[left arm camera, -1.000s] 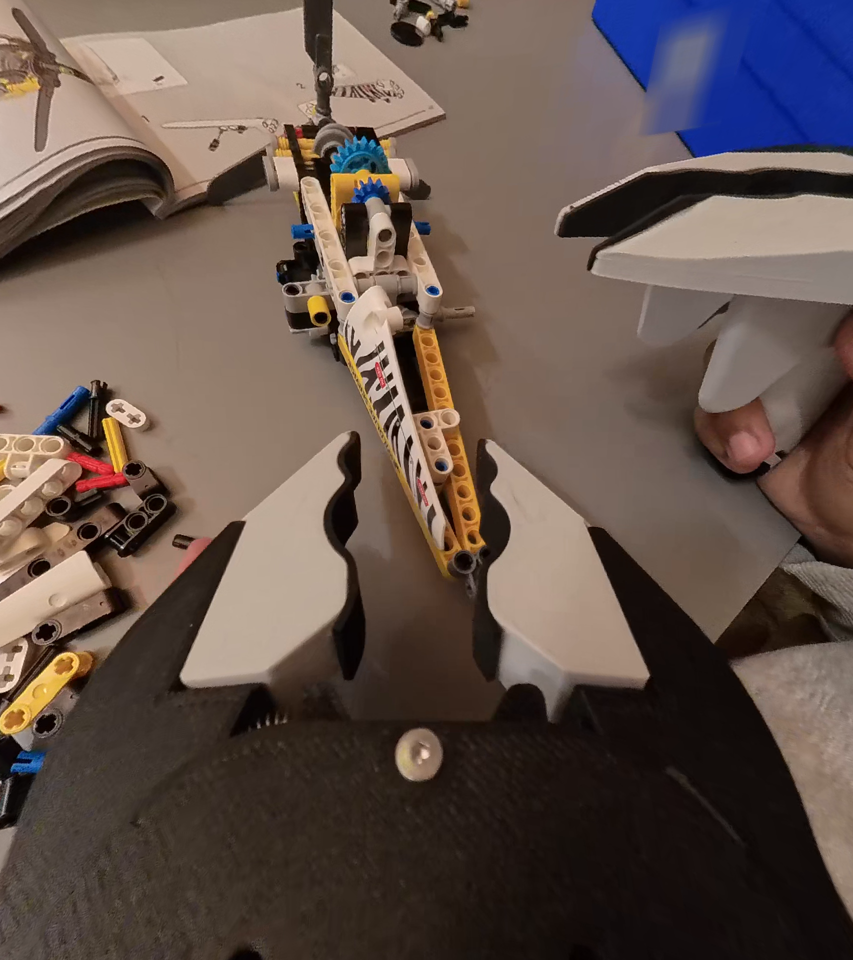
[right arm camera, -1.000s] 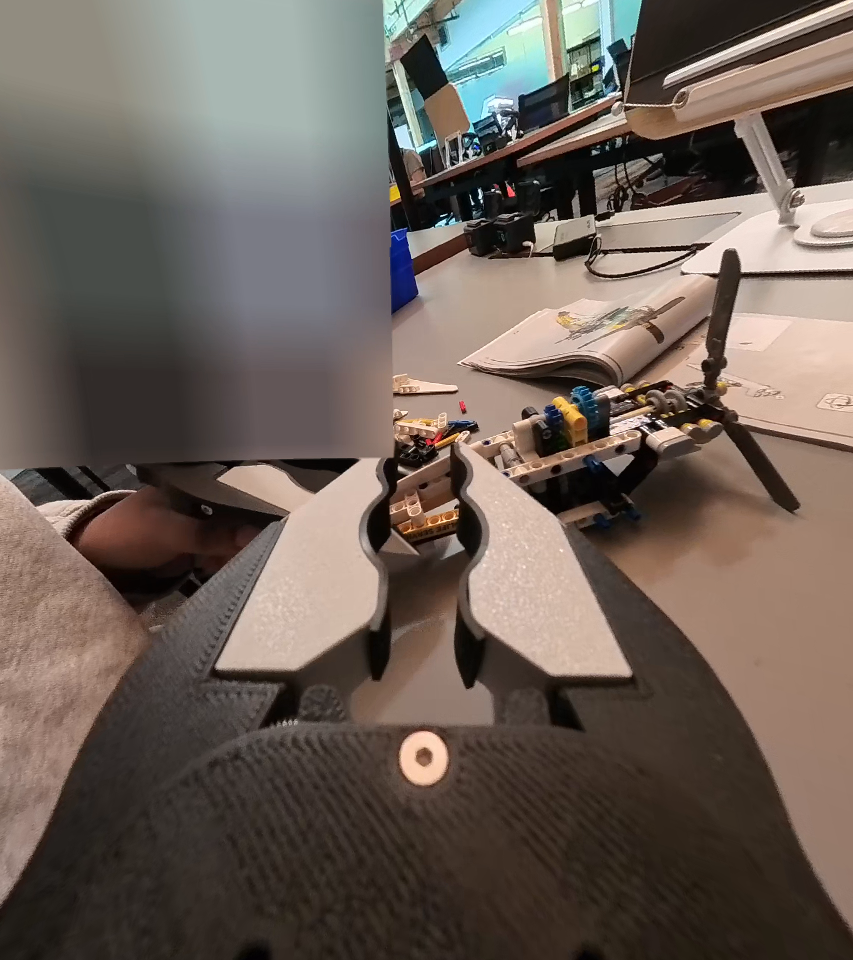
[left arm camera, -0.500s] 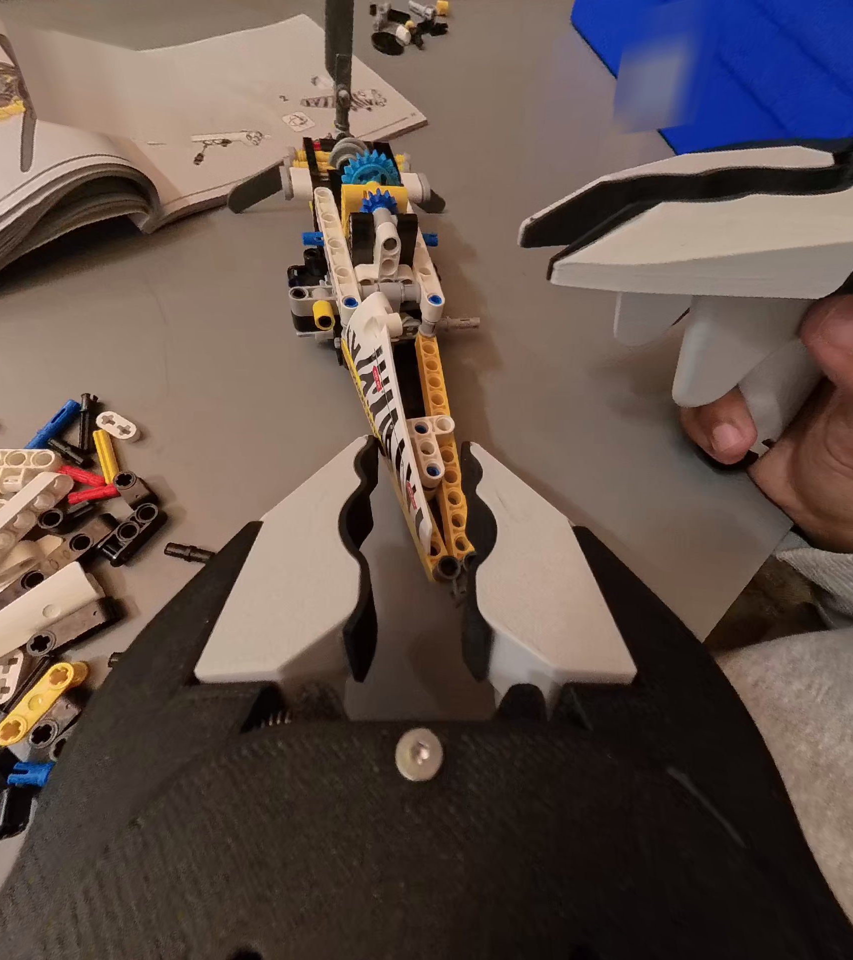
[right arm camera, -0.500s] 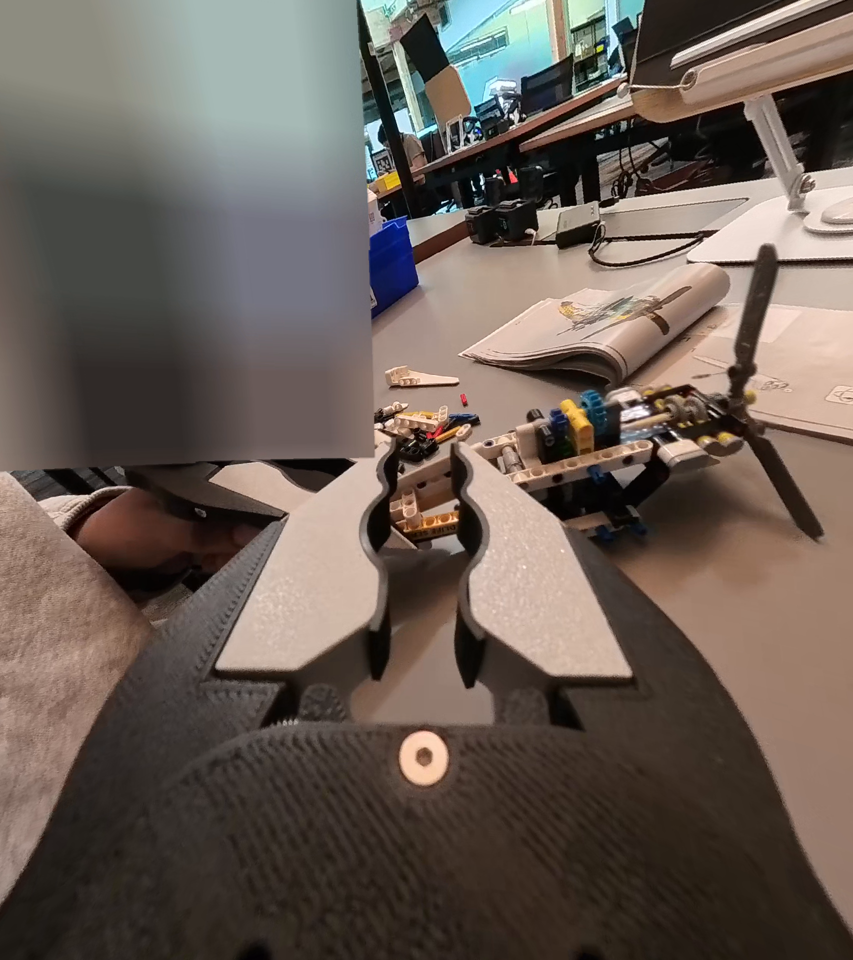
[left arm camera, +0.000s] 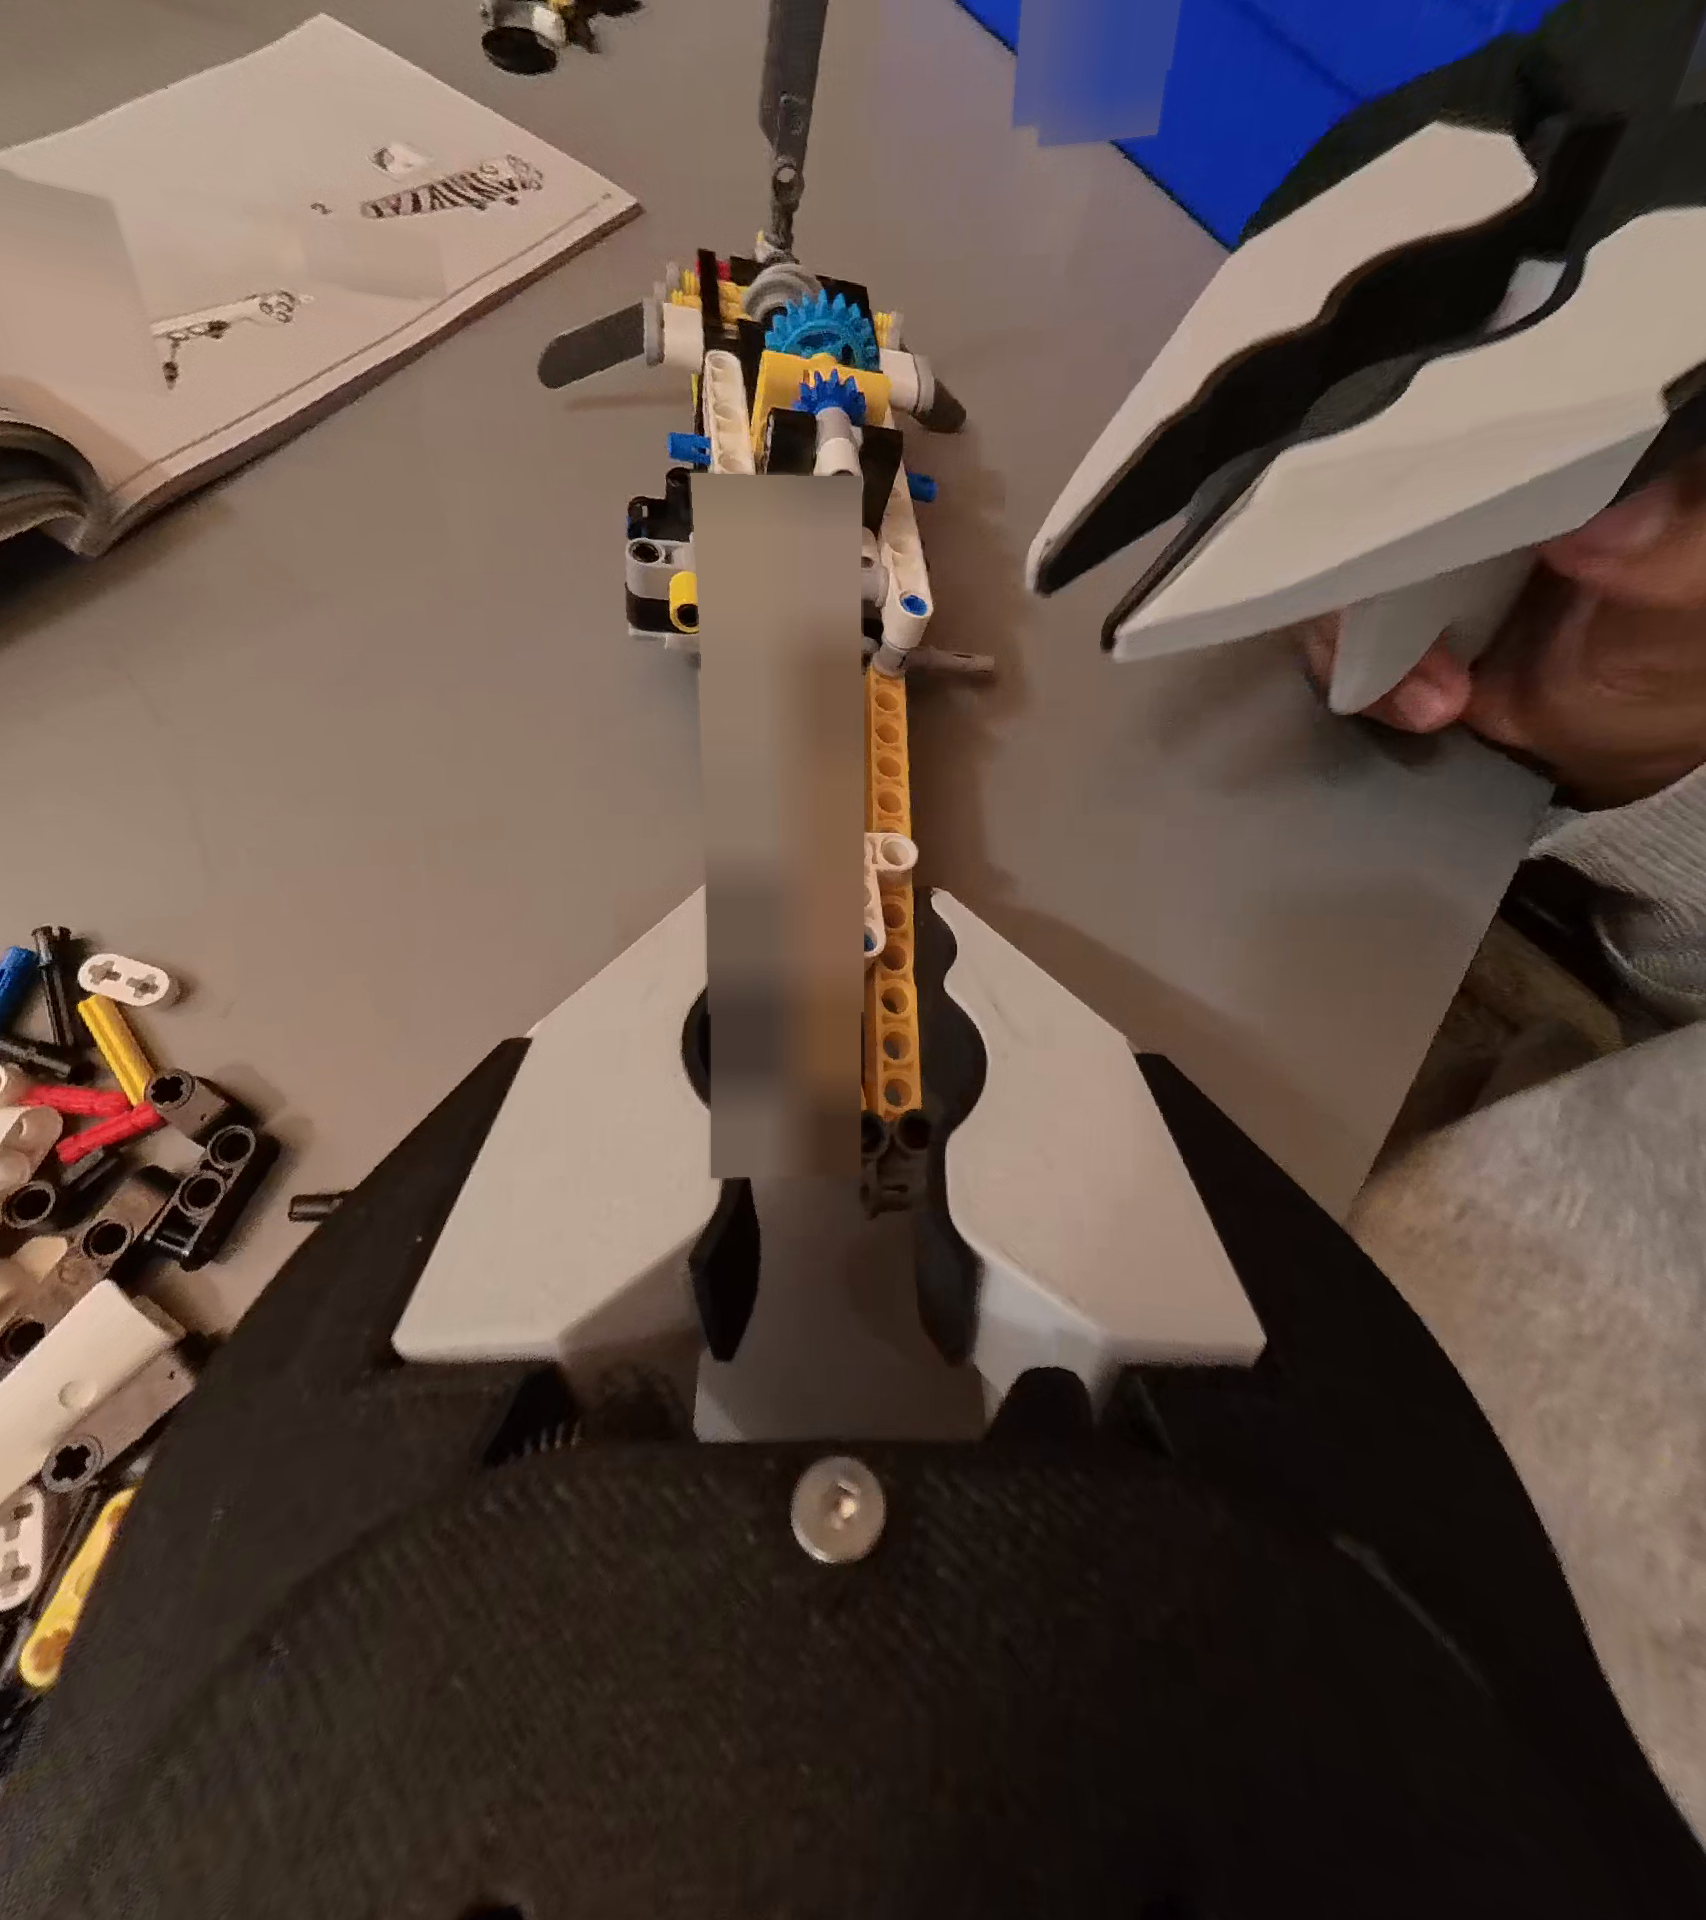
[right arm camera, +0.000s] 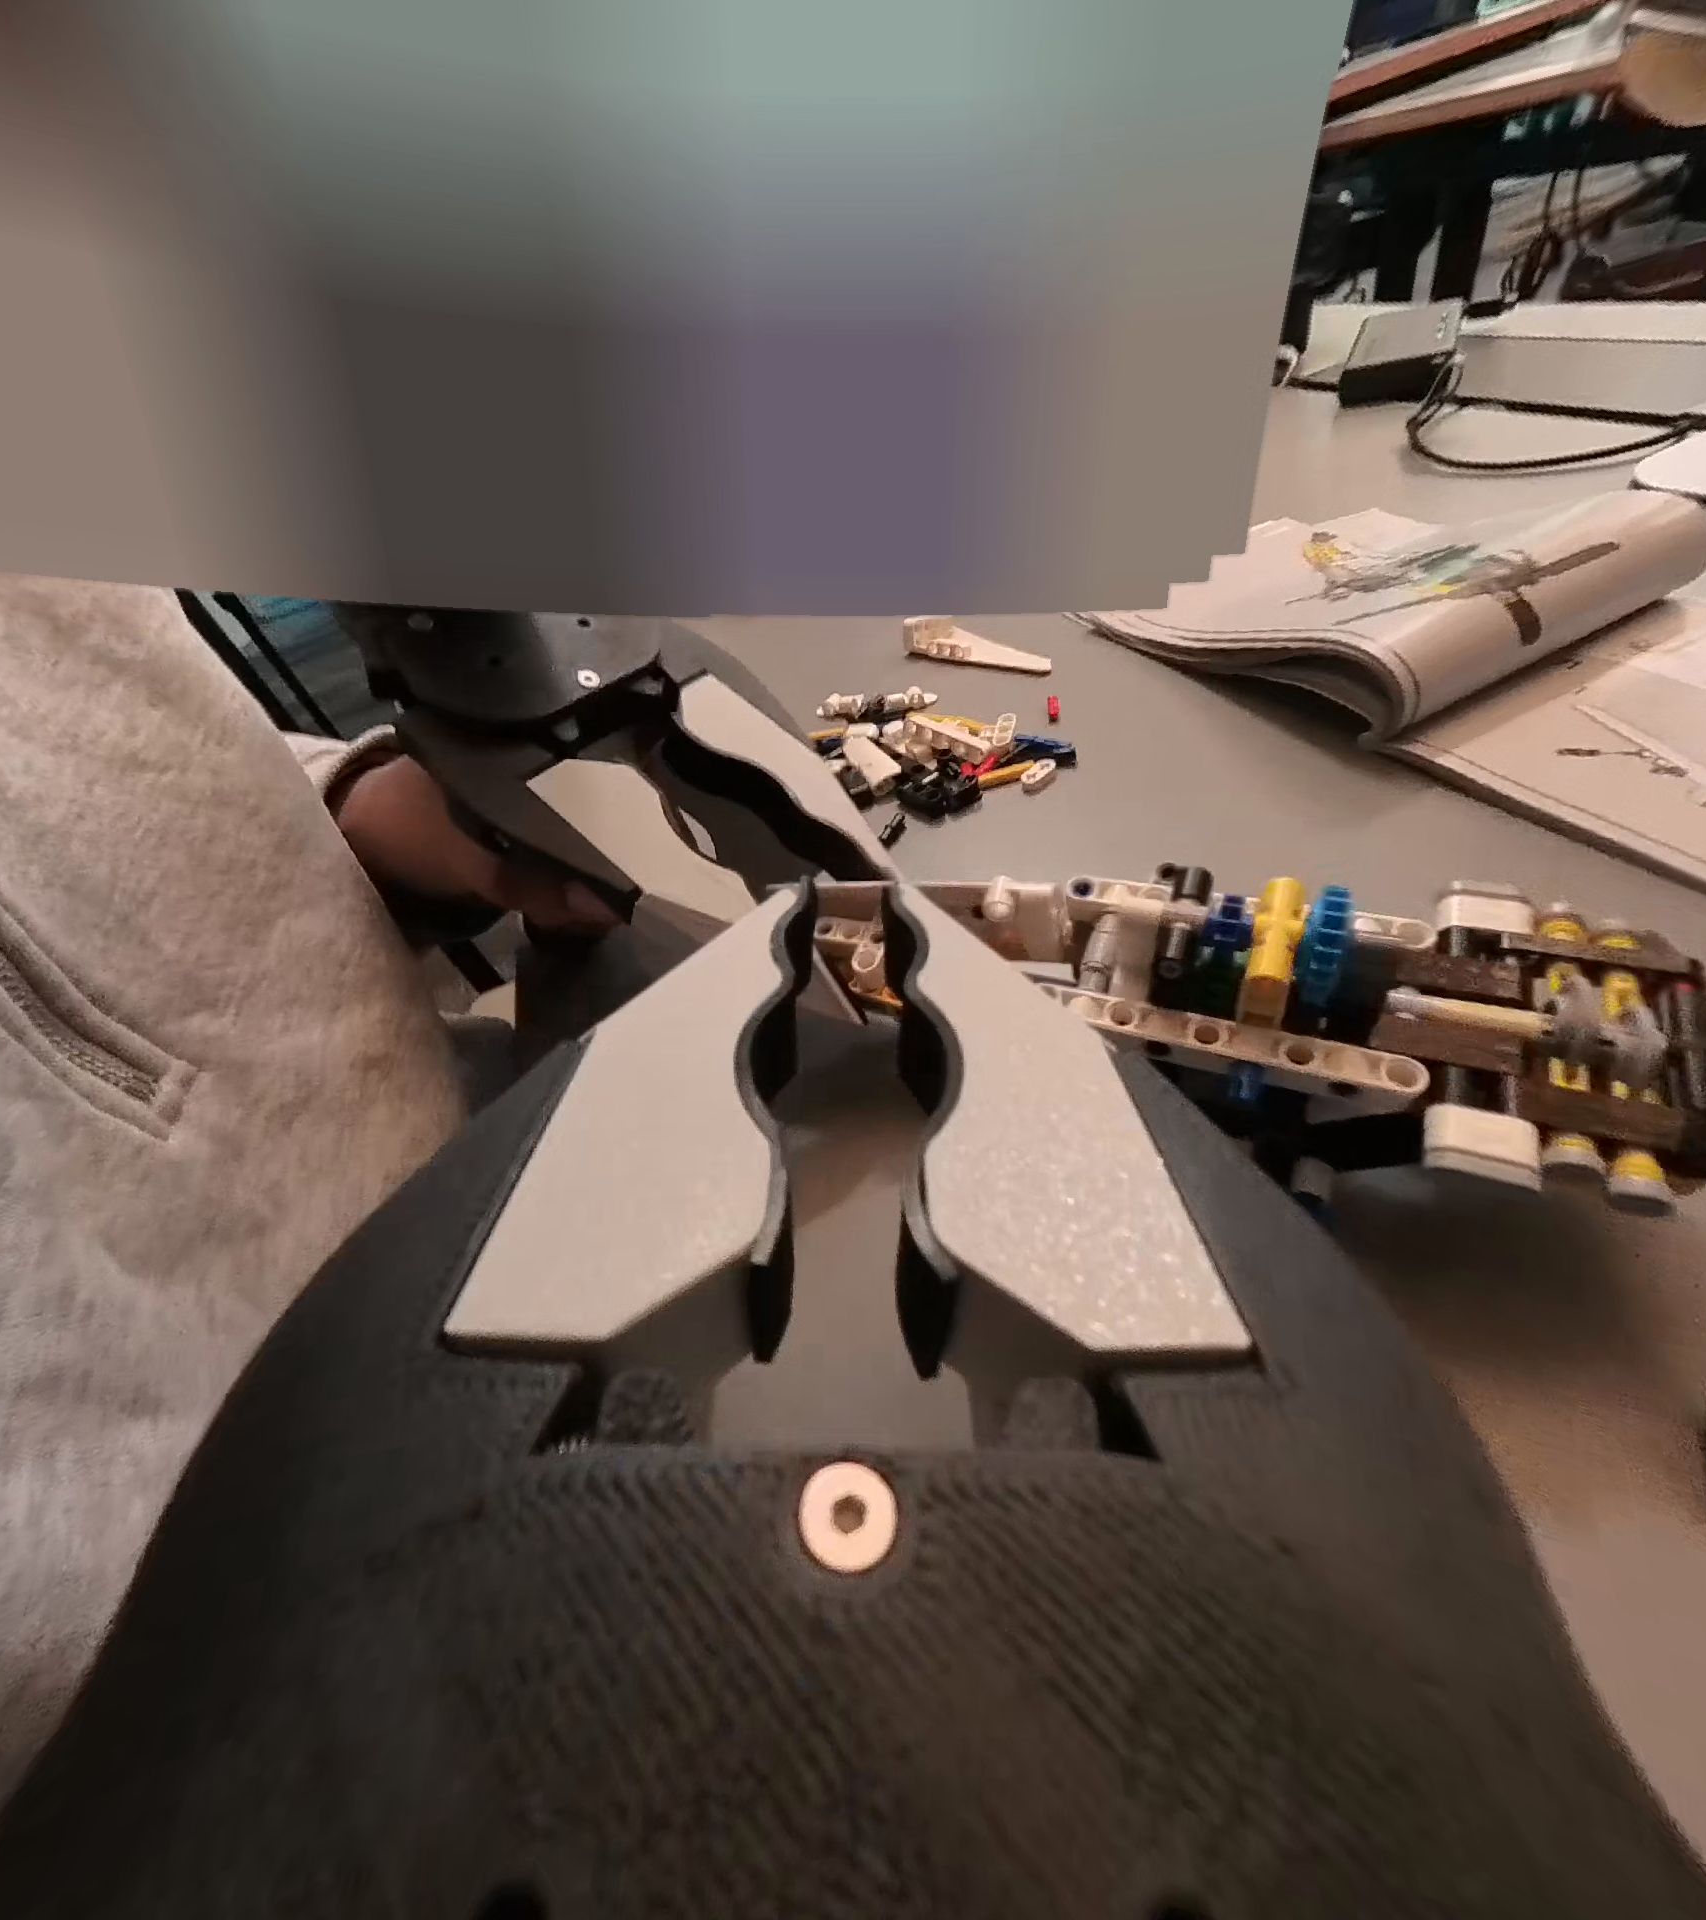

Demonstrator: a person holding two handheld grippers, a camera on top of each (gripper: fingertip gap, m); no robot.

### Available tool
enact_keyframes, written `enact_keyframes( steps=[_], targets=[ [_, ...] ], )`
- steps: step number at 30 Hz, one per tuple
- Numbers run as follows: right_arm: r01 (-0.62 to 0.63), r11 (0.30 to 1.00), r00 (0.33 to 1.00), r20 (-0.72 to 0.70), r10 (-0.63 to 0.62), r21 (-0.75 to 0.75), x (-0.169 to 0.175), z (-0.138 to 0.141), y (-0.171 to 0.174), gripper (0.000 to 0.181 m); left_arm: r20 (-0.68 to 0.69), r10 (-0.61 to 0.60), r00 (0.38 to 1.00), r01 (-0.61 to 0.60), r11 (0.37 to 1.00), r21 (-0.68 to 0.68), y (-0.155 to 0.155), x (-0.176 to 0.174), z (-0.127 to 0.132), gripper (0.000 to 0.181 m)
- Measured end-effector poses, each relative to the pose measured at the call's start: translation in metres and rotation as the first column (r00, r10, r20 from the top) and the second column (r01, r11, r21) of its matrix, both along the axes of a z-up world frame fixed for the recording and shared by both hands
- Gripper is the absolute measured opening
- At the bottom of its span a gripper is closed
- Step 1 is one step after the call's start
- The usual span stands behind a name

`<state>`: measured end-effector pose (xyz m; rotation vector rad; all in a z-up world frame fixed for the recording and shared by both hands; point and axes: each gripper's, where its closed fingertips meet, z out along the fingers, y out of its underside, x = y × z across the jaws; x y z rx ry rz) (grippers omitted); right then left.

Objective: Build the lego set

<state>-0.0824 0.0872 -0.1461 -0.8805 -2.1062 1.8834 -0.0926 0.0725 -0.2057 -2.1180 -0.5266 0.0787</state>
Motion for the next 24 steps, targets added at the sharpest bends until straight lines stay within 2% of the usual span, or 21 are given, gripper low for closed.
enact_keyframes(
  steps=[6, 17, 24],
  targets=[
    [0.017, 0.99, 1.0, -0.009, -0.016, 0.137, -0.003, -0.016, -0.009, 0.008, 0.011, -0.036, 0.999, 0.036, 0.999, -0.001, 0.002, -0.001, -0.001, 0.024],
    [0.024, 0.972, 0.999, 0.025, -0.03, 0.234, -0.007, -0.031, -0.013, 0.009, 0.053, -0.064, 0.997, 0.064, 0.998, 0.011, 0.004, 0.001, -0.002, 0.024],
    [0.022, 0.943, 0.999, 0.039, -0.037, 0.331, -0.008, -0.045, -0.017, 0.008, 0.028, -0.059, 0.998, 0.059, 0.998, 0.006, 0.004, 0.001, -0.001, 0.025]
  ],
)
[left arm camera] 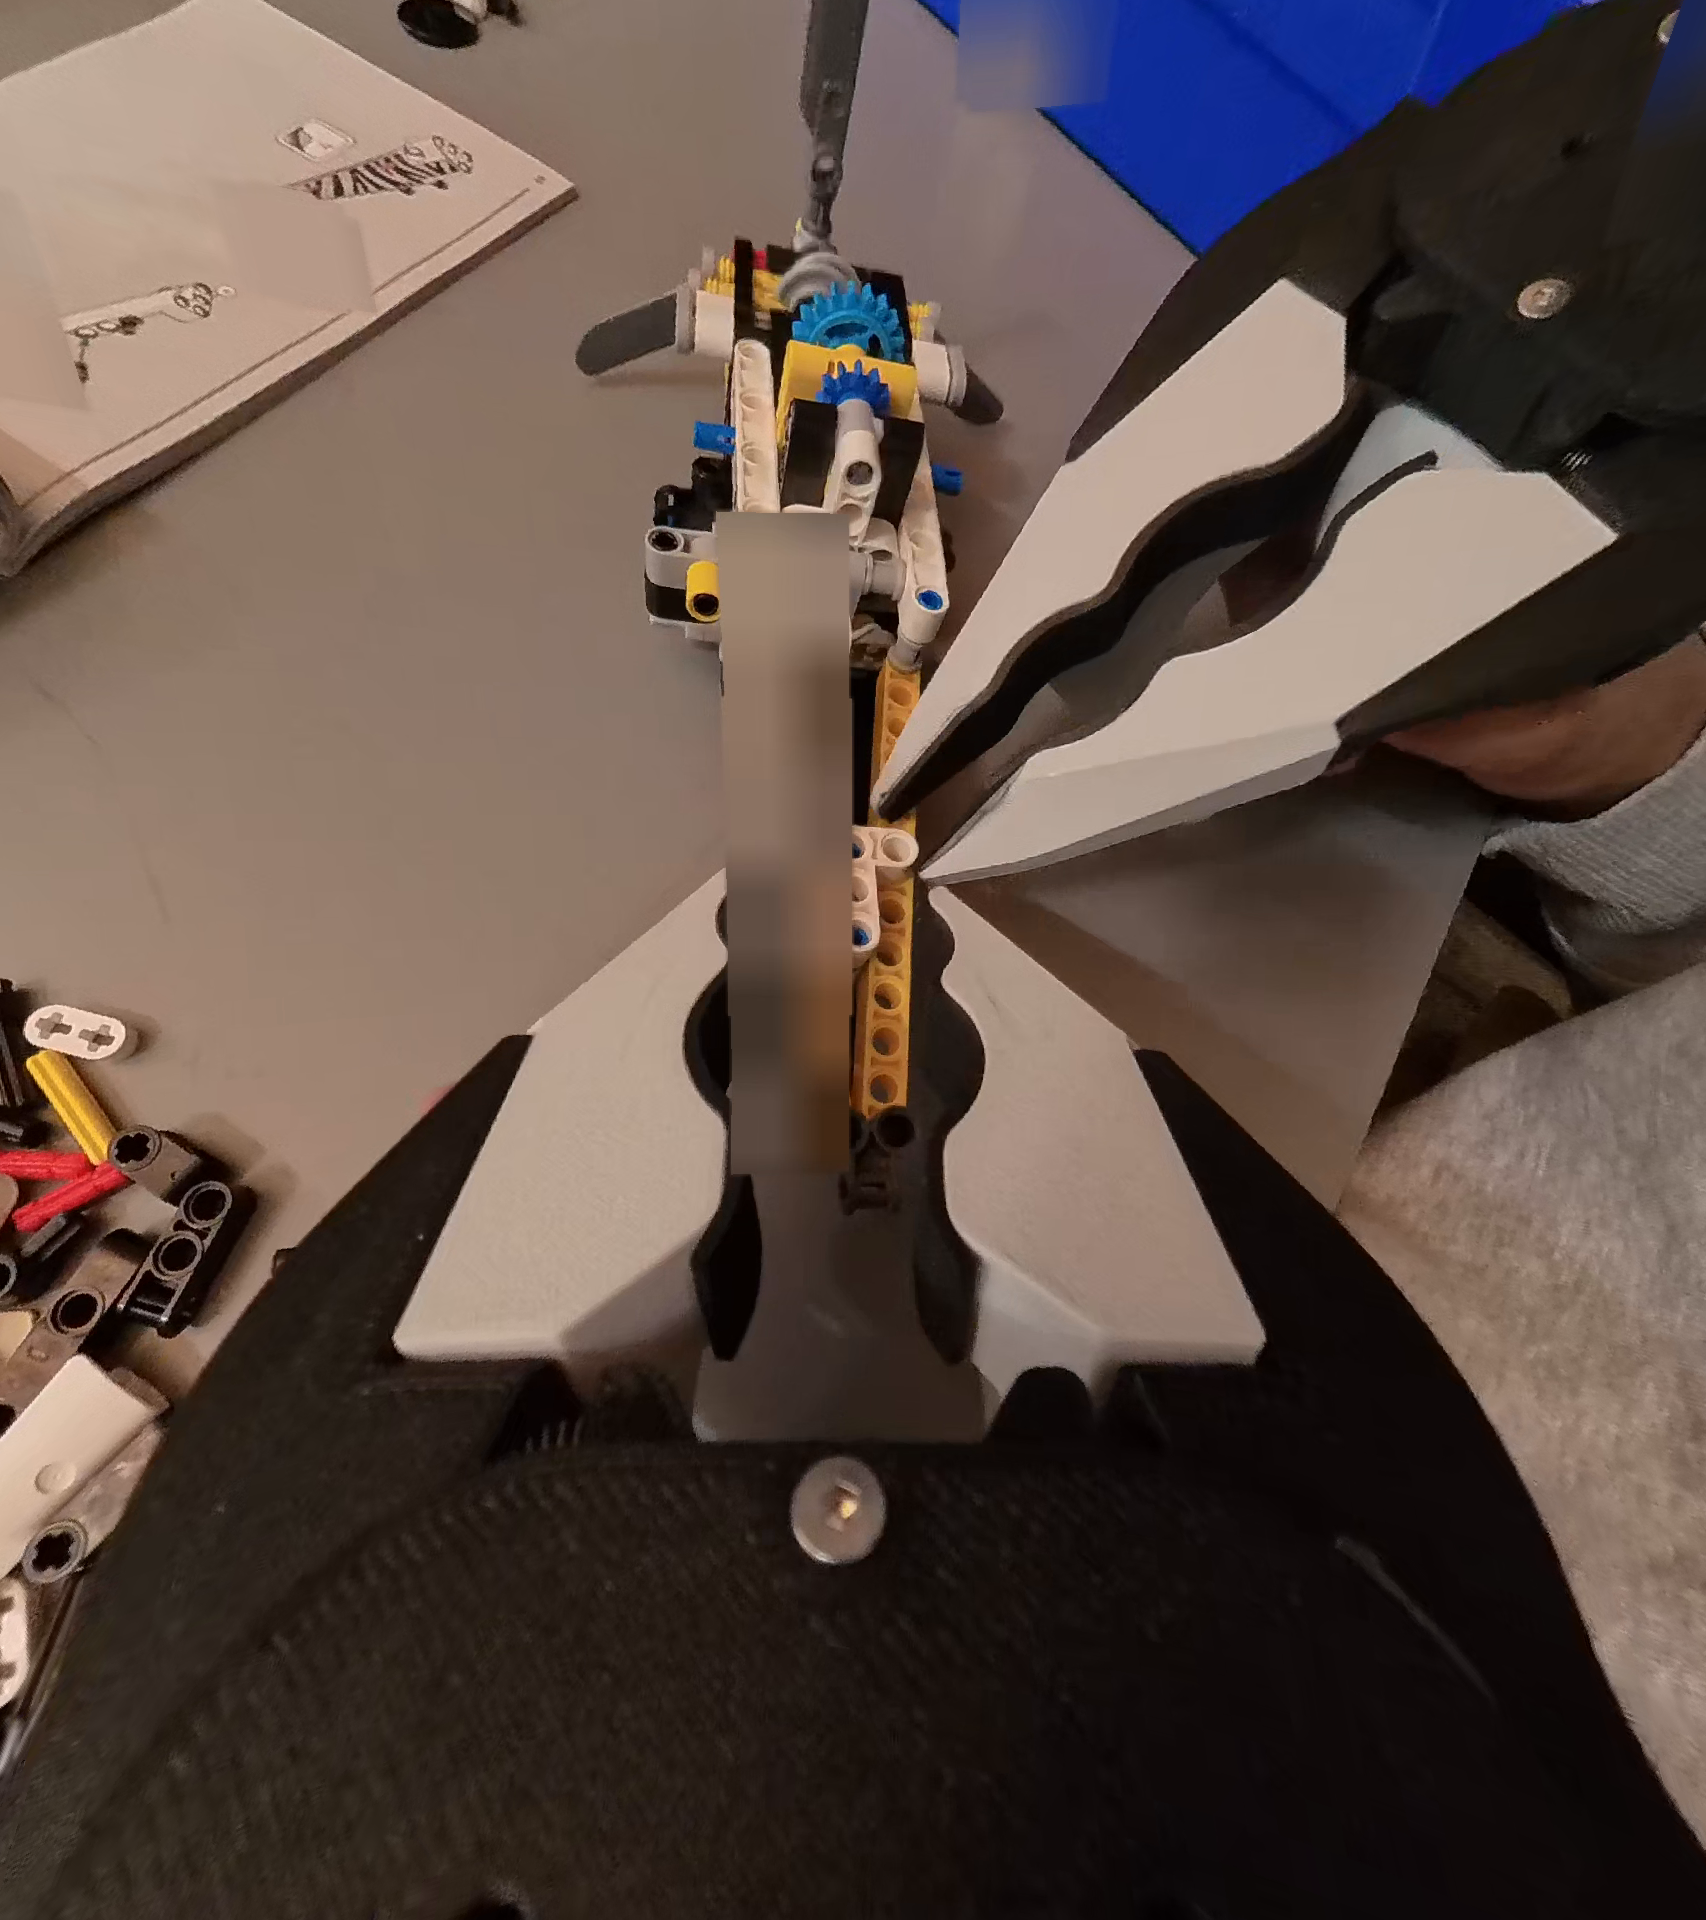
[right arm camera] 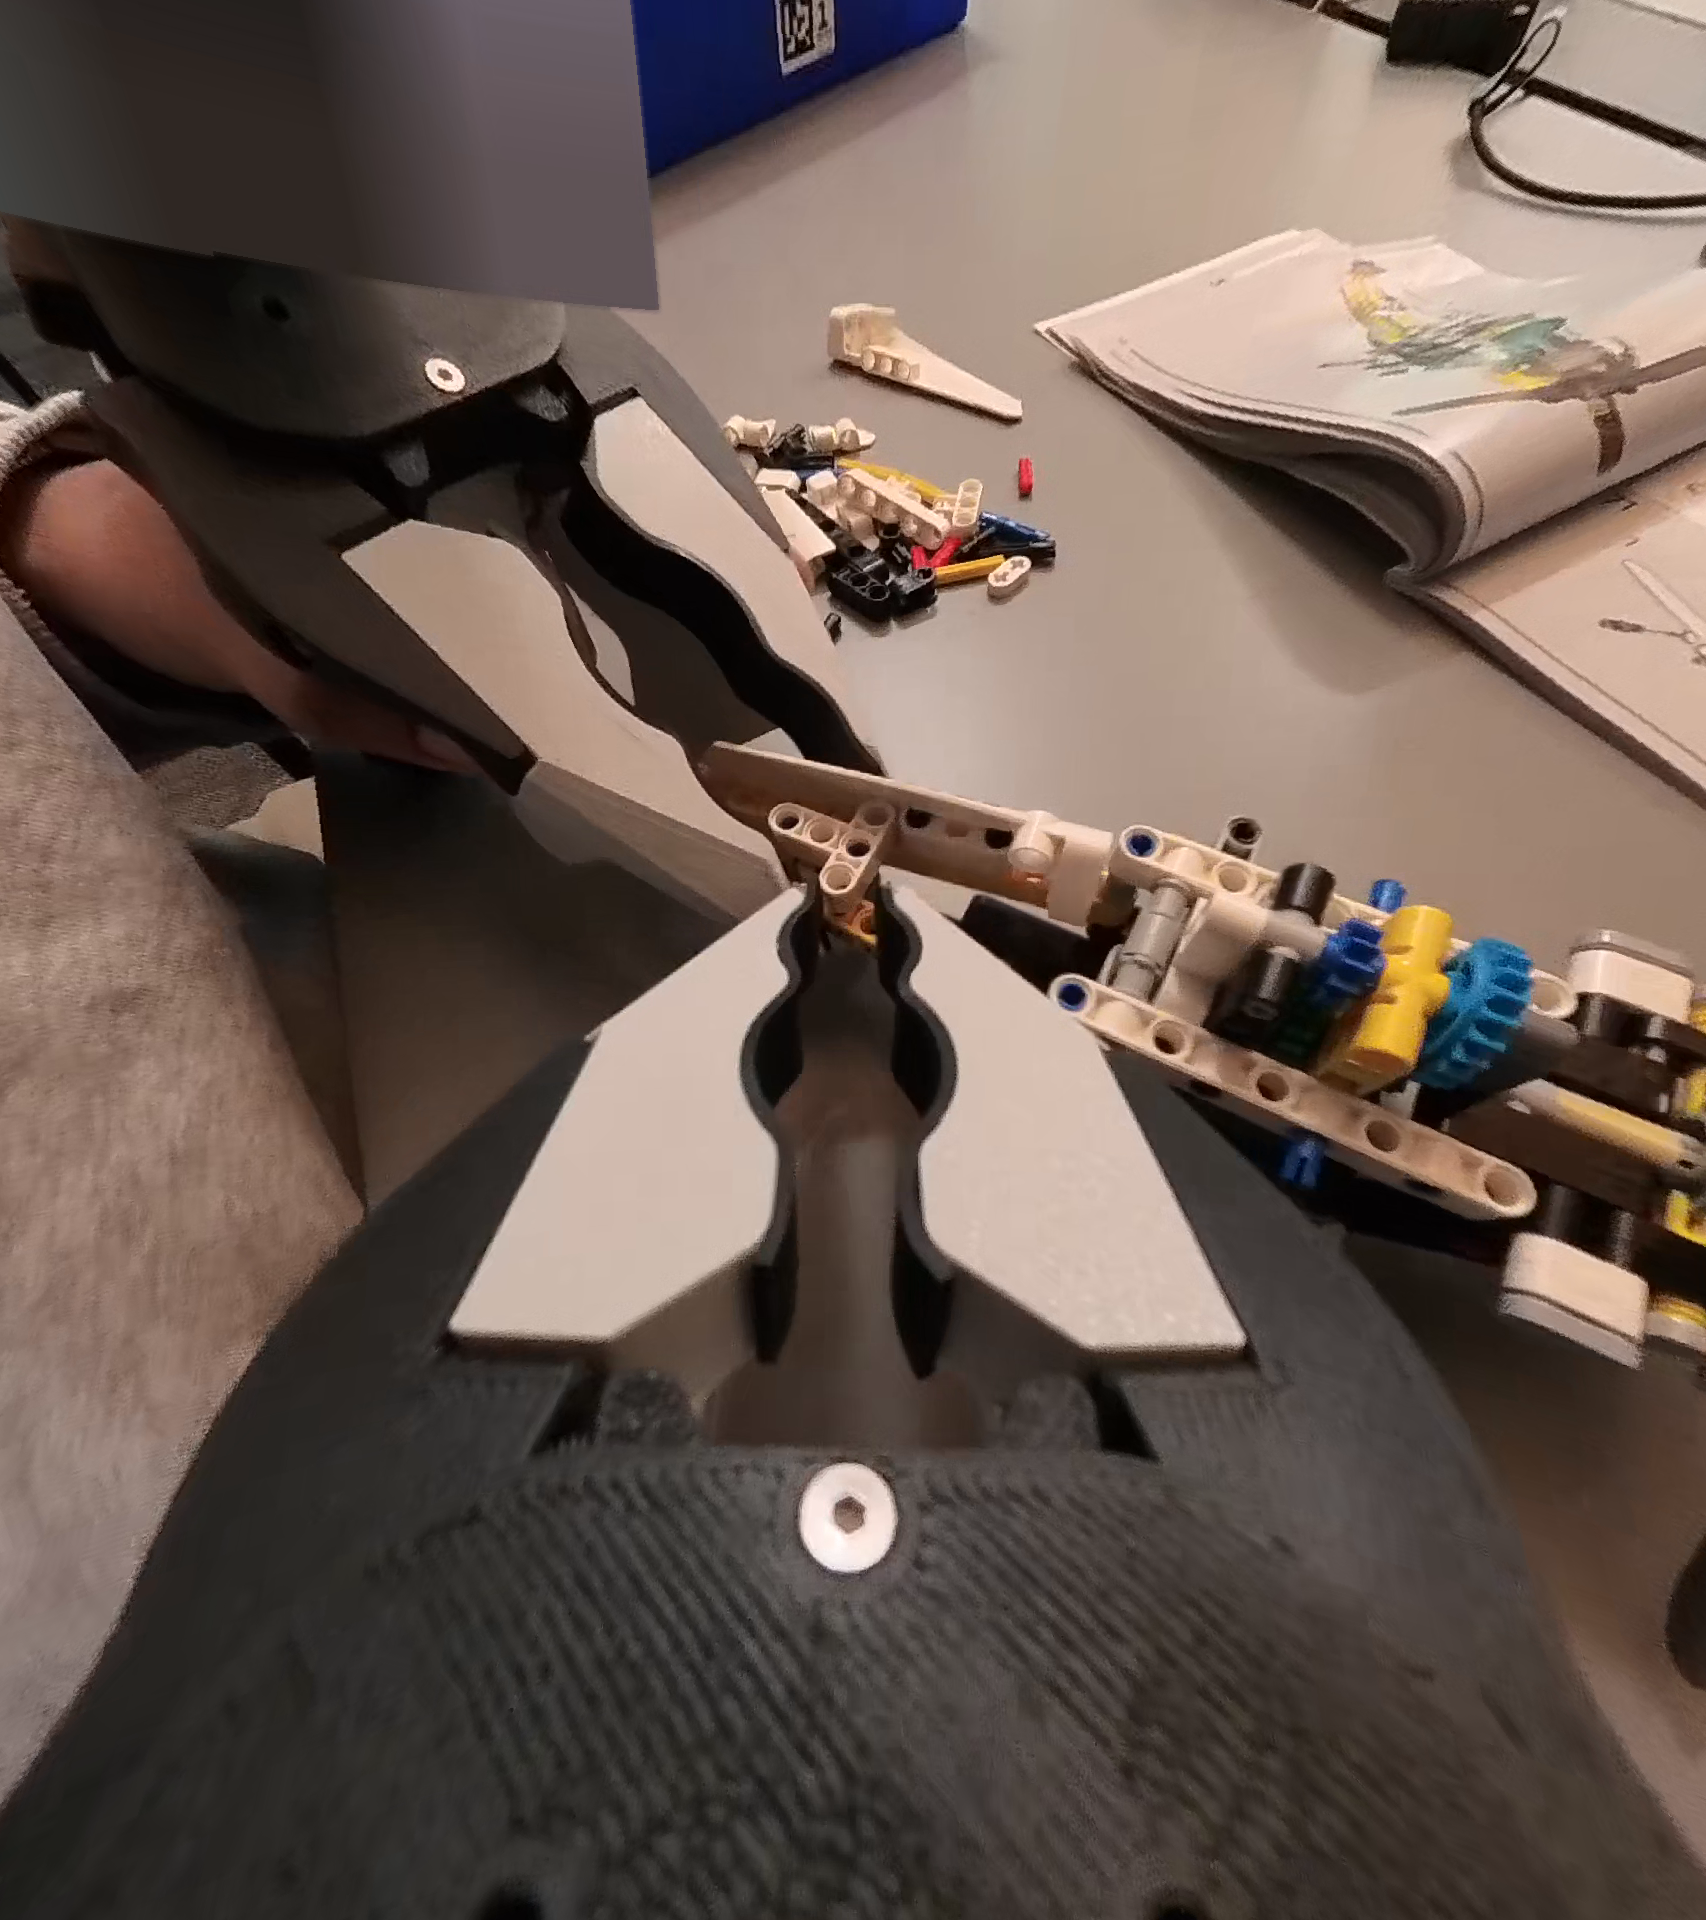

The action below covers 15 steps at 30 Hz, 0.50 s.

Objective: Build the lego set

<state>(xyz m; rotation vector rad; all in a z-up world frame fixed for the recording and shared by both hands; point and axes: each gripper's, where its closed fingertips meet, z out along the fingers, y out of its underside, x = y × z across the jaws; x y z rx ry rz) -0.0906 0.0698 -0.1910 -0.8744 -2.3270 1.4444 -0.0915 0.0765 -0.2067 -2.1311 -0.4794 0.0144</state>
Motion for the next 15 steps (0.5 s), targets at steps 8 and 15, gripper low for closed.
enact_keyframes(
  steps=[8, 15],
  targets=[
    [0.015, 0.998, 1.0, -0.023, -0.016, -0.056, -0.001, 0.009, 0.004, 0.007, -0.1, 0.03, 0.995, -0.034, 0.999, -0.039, -0.001, -0.003, 0.0, 0.031],
    [0.02, 0.998, 0.999, -0.035, -0.022, -0.066, -0.001, 0.012, 0.005, 0.007, -0.207, 0.027, 0.978, -0.043, 0.996, -0.072, 0.003, -0.007, 0.001, 0.025]
  ],
)
